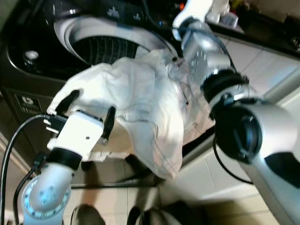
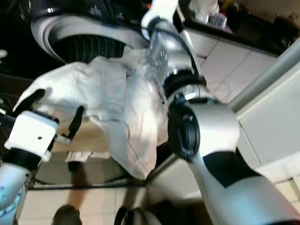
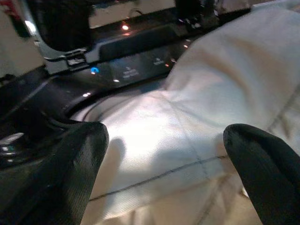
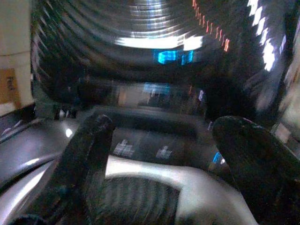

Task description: Clothes washing

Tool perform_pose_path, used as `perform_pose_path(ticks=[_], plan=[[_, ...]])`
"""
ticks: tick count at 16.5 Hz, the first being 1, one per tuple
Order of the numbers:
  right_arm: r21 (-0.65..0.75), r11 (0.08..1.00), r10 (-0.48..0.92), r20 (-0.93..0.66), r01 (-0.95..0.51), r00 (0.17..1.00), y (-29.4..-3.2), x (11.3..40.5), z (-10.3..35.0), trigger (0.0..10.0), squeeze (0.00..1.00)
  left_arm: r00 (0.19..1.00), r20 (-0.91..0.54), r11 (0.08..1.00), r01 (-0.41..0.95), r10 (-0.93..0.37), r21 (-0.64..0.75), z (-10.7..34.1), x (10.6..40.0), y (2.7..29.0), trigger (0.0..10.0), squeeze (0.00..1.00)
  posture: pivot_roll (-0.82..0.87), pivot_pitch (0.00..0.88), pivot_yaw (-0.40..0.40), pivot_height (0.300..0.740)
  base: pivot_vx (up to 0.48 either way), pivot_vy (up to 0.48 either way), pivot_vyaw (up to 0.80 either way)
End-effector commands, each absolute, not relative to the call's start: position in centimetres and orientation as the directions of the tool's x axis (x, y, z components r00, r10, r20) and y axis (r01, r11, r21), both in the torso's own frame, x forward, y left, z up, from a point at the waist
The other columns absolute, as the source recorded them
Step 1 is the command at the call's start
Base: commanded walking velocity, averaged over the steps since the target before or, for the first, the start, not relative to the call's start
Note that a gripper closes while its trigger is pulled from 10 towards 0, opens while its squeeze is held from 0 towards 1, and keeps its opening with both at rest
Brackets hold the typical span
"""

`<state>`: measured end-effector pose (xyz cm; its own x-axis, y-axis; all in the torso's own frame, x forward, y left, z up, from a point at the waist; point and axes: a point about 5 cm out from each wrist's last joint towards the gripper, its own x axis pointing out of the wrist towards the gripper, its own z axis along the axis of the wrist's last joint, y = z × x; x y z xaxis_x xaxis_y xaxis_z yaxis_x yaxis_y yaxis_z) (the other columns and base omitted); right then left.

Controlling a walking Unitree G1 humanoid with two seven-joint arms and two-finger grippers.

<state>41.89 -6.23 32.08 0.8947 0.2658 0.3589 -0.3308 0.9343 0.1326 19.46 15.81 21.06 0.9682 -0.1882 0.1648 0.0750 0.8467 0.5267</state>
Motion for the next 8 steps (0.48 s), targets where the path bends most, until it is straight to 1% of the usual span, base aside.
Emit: perform_pose_path(ticks=[1,2,3,4,5,6,7,8], plan=[[0.027,0.973,0.192,0.469,-0.231,0.862,-8.7,41.6,32.1,10.0,0.0,0.966,0.196,0.869,0.052,-0.169,0.493,21.0,20.0,15.6,10.0,0.0,0.26,0.0,-0.233,0.74,0.0,0.0,0.0],[-0.071,0.988,0.149,0.592,-0.134,0.792,-10.7,40.3,30.9,10.0,0.0,0.963,0.216,0.886,0.044,-0.16,0.461,20.9,20.5,15.5,10.0,0.0,0.24,0.0,-0.219,0.74,0.0,0.0,0.0],[-0.093,0.992,0.128,0.643,-0.09,0.755,-12.0,39.2,30.0,10.0,0.0,0.96,0.227,0.894,0.048,-0.164,0.446,20.9,20.9,15.3,10.0,0.0,0.21,0.0,-0.196,0.74,0.0,0.0,0.0],[-0.106,0.993,0.111,0.652,-0.055,0.75,-12.7,38.6,29.3,10.0,0.0,0.958,0.228,0.896,0.056,-0.172,0.441,20.8,21.1,15.3,10.0,0.0,0.18,0.0,-0.183,0.74,0.0,0.0,0.0],[-0.151,0.988,0.079,0.655,0.027,0.752,-14.4,36.8,26.7,10.0,0.0,0.951,0.233,0.899,0.084,-0.201,0.431,20.6,21.8,15.0,10.0,0.0,0.12,0.0,-0.135,0.74,0.0,0.0,0.0],[-0.159,0.986,0.062,0.643,0.054,0.763,-15.1,36.1,25.4,10.0,0.0,0.948,0.236,0.898,0.097,-0.215,0.429,20.6,22.1,14.8,10.0,0.0,0.12,0.0,-0.135,0.74,0.0,0.0,0.0],[-0.168,0.982,0.035,0.621,0.09,0.783,-16.0,34.6,23.3,10.0,0.0,0.941,0.236,0.895,0.123,-0.242,0.428,20.4,22.7,14.5,10.0,0.0,0.08,0.0,-0.101,0.74,0.0,0.0,0.0],[-0.165,0.981,0.019,0.608,0.104,0.794,-16.4,32.9,21.7,10.0,0.0,0.936,0.233,0.888,0.139,-0.262,0.439,20.3,23.1,14.5,10.0,0.0,0.07,0.0,-0.084,0.74,0.0,0.0,0.0]])
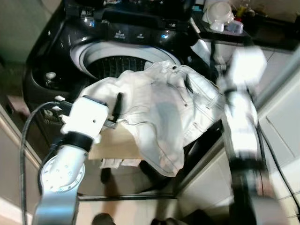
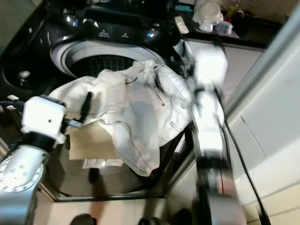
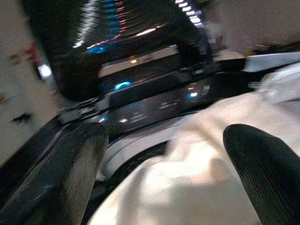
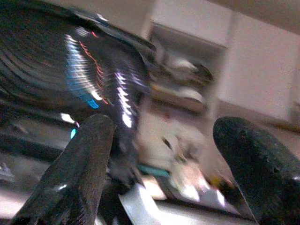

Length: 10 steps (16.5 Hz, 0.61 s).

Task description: Clothes washing

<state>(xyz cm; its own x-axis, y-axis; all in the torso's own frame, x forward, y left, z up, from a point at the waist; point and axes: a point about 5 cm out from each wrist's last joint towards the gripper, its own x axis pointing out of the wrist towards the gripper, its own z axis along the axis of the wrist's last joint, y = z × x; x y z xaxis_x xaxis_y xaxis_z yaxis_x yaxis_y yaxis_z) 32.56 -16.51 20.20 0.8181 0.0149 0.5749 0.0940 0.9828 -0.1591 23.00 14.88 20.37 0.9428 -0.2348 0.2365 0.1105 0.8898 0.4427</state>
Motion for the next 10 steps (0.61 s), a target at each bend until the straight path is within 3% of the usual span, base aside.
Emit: perform_pose_path(ticks=[1,3,5,8,10], plan=[[-0.165,0.982,0.019,0.589,0.097,0.808,-16.5,31.9,20.5,10.0,0.0,0.936,0.233,0.886,0.14,-0.265,0.443,20.2,23.4,14.6,10.0,0.0,0.06,0.0,-0.069,0.74,0.0,0.0,0.0],[-0.164,0.986,0.052,0.442,0.024,0.896,-16.1,30.5,15.9,10.0,0.0,0.938,0.234,0.877,0.123,-0.255,0.464,20.4,23.9,15.0,10.0,0.0,0.06,0.0,-0.054,0.74,0.0,0.0,0.0],[-0.081,0.996,0.044,0.184,-0.03,0.982,-15.3,31.2,11.0,10.0,0.0,0.952,0.222,0.869,0.079,-0.211,0.489,20.2,24.5,15.9,10.0,0.0,0.08,0.0,-0.027,0.74,0.0,0.0,0.0],[-0.113,0.99,0.101,0.177,-0.081,0.979,-14.0,32.0,11.8,10.0,0.0,0.961,0.228,0.904,0.044,-0.154,0.425,19.8,24.8,16.2,10.0,0.0,0.1,0.0,-0.034,0.74,0.0,0.0,0.0],[-0.075,0.99,0.131,0.174,-0.119,0.976,-13.3,32.9,12.2,10.0,0.0,0.962,0.234,0.909,0.034,-0.143,0.415,19.7,24.8,16.0,10.0,0.0,0.12,0.0,-0.055,0.74,0.0,0.0,0.48]])
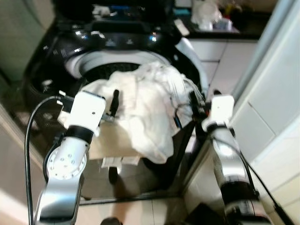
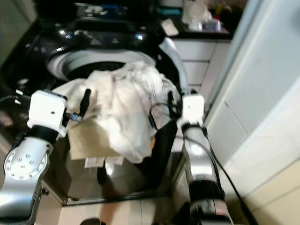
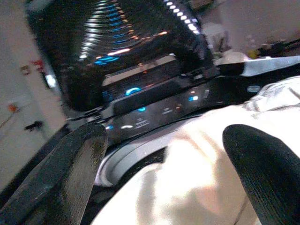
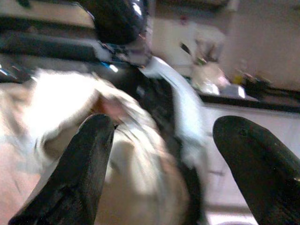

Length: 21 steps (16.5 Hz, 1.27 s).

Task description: Clothes washing

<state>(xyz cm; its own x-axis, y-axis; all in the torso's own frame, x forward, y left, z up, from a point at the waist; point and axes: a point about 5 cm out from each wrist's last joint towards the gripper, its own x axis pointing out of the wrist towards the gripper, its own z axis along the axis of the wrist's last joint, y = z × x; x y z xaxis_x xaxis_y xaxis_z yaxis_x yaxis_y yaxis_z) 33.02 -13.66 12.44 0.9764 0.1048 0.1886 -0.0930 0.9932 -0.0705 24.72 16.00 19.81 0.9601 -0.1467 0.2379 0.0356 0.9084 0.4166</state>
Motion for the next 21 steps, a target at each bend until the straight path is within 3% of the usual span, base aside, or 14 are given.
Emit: perform_pose_path(ticks=[1,3,5,10,13,15,16,21], plan=[[-0.045,0.992,0.126,0.133,-0.121,0.983,-13.2,33.2,11.6,10.0,0.0,0.962,0.238,0.91,0.028,-0.138,0.413,19.7,24.7,16.0,10.0,0.0,0.13,0.0,-0.064,0.74,0.0,0.0,0.0],[-0.006,0.991,0.136,0.091,-0.136,0.987,-12.9,33.1,10.8,10.0,0.0,0.962,0.246,0.912,0.01,-0.121,0.41,19.8,24.7,16.2,10.0,0.0,0.14,0.0,-0.07,0.74,0.0,0.0,0.0],[0.0,0.981,0.189,0.184,-0.192,0.964,-12.4,32.6,12.1,10.0,0.0,0.96,0.258,0.913,-0.002,-0.113,0.407,19.8,24.6,16.1,10.0,0.0,0.14,0.0,-0.077,0.74,0.0,0.0,0.0],[0.018,0.989,0.144,0.177,-0.15,0.973,-13.6,32.5,11.8,10.0,0.0,0.967,0.236,0.928,-0.002,-0.093,0.373,18.7,25.2,15.8,10.0,0.0,0.11,0.0,-0.071,0.74,0.0,0.0,0.0],[0.021,0.99,0.129,0.292,-0.141,0.948,-14.7,32.2,14.5,10.0,0.0,0.966,0.243,0.932,-0.003,-0.091,0.363,18.7,25.3,15.6,10.0,0.0,0.09,0.0,-0.064,0.74,0.0,0.0,0.0],[0.001,0.992,0.114,0.441,-0.127,0.89,-16.0,32.4,18.6,10.0,0.0,0.964,0.249,0.935,0.002,-0.096,0.354,18.5,25.5,15.3,10.0,0.0,0.07,0.0,-0.061,0.74,0.0,0.0,0.0],[0.012,0.991,0.118,0.432,-0.137,0.894,-16.6,32.1,18.4,10.0,0.0,0.963,0.251,0.935,0.005,-0.1,0.353,18.4,25.5,15.2,10.0,0.0,0.06,0.0,-0.064,0.74,0.0,0.0,0.0],[0.002,0.959,0.276,0.243,-0.285,0.93,-19.0,26.0,12.7,10.0,0.0,0.966,0.236,0.934,0.012,-0.103,0.358,17.8,25.1,15.5,10.0,0.0,0.04,0.0,-0.061,0.74,0.0,0.0,0.0]])
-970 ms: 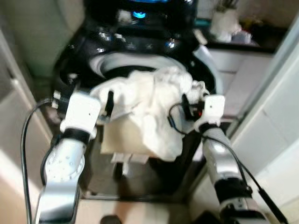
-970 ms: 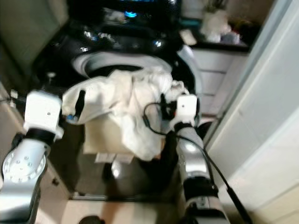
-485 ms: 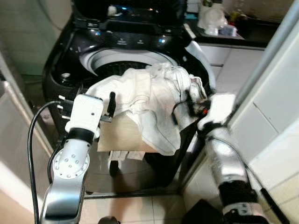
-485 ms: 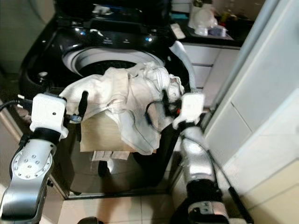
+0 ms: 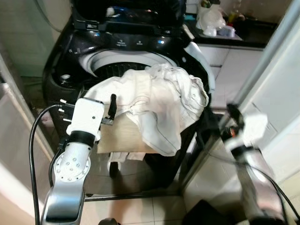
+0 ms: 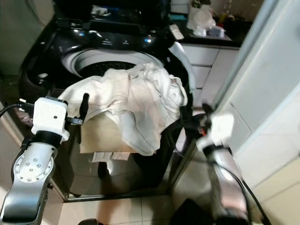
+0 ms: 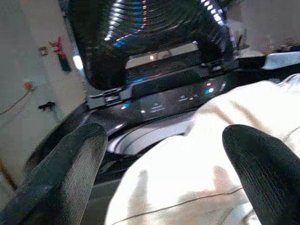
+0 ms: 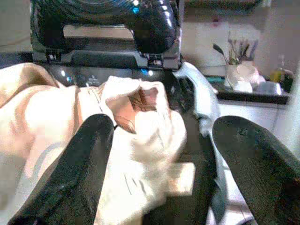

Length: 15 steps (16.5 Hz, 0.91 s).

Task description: Clothes washing

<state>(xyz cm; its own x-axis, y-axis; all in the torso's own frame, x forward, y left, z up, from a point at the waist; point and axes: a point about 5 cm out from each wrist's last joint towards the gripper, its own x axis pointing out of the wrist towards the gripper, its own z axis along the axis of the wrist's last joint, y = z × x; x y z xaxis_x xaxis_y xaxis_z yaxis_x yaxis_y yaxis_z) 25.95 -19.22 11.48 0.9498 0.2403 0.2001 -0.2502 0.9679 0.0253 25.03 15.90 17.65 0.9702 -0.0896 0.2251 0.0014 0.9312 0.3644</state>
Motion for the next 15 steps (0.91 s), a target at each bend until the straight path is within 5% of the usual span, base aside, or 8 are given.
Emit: perform_pose_path(ticks=[1,4,7,15], plan=[[0.001,0.955,0.289,0.231,-0.297,0.929,-18.8,25.8,12.4,10.0,0.0,0.966,0.237,0.934,0.013,-0.104,0.357,17.8,25.2,15.5,10.0,0.0,0.04,0.0,-0.059,0.74,0.0,0.0,0.0],[-0.021,0.9,0.435,0.059,-0.435,0.898,-17.0,25.8,9.0,10.0,0.0,0.963,0.243,0.936,0.025,-0.117,0.352,17.9,25.3,15.2,10.0,0.0,0.03,0.0,-0.046,0.74,0.0,0.0,0.0],[0.079,0.894,0.447,-0.121,-0.44,0.886,-15.9,29.6,6.0,10.0,0.0,0.961,0.245,0.938,0.038,-0.129,0.345,17.9,25.7,14.8,10.0,0.0,0.05,0.0,-0.041,0.74,0.0,0.0,0.0],[0.204,0.812,0.584,-0.252,-0.547,0.772,-10.2,31.8,4.5,10.0,0.0,0.959,0.266,0.941,-0.002,-0.094,0.339,18.3,25.6,15.1,10.0,0.0,0.1,0.0,-0.072,0.74,0.0,0.0,0.0]])
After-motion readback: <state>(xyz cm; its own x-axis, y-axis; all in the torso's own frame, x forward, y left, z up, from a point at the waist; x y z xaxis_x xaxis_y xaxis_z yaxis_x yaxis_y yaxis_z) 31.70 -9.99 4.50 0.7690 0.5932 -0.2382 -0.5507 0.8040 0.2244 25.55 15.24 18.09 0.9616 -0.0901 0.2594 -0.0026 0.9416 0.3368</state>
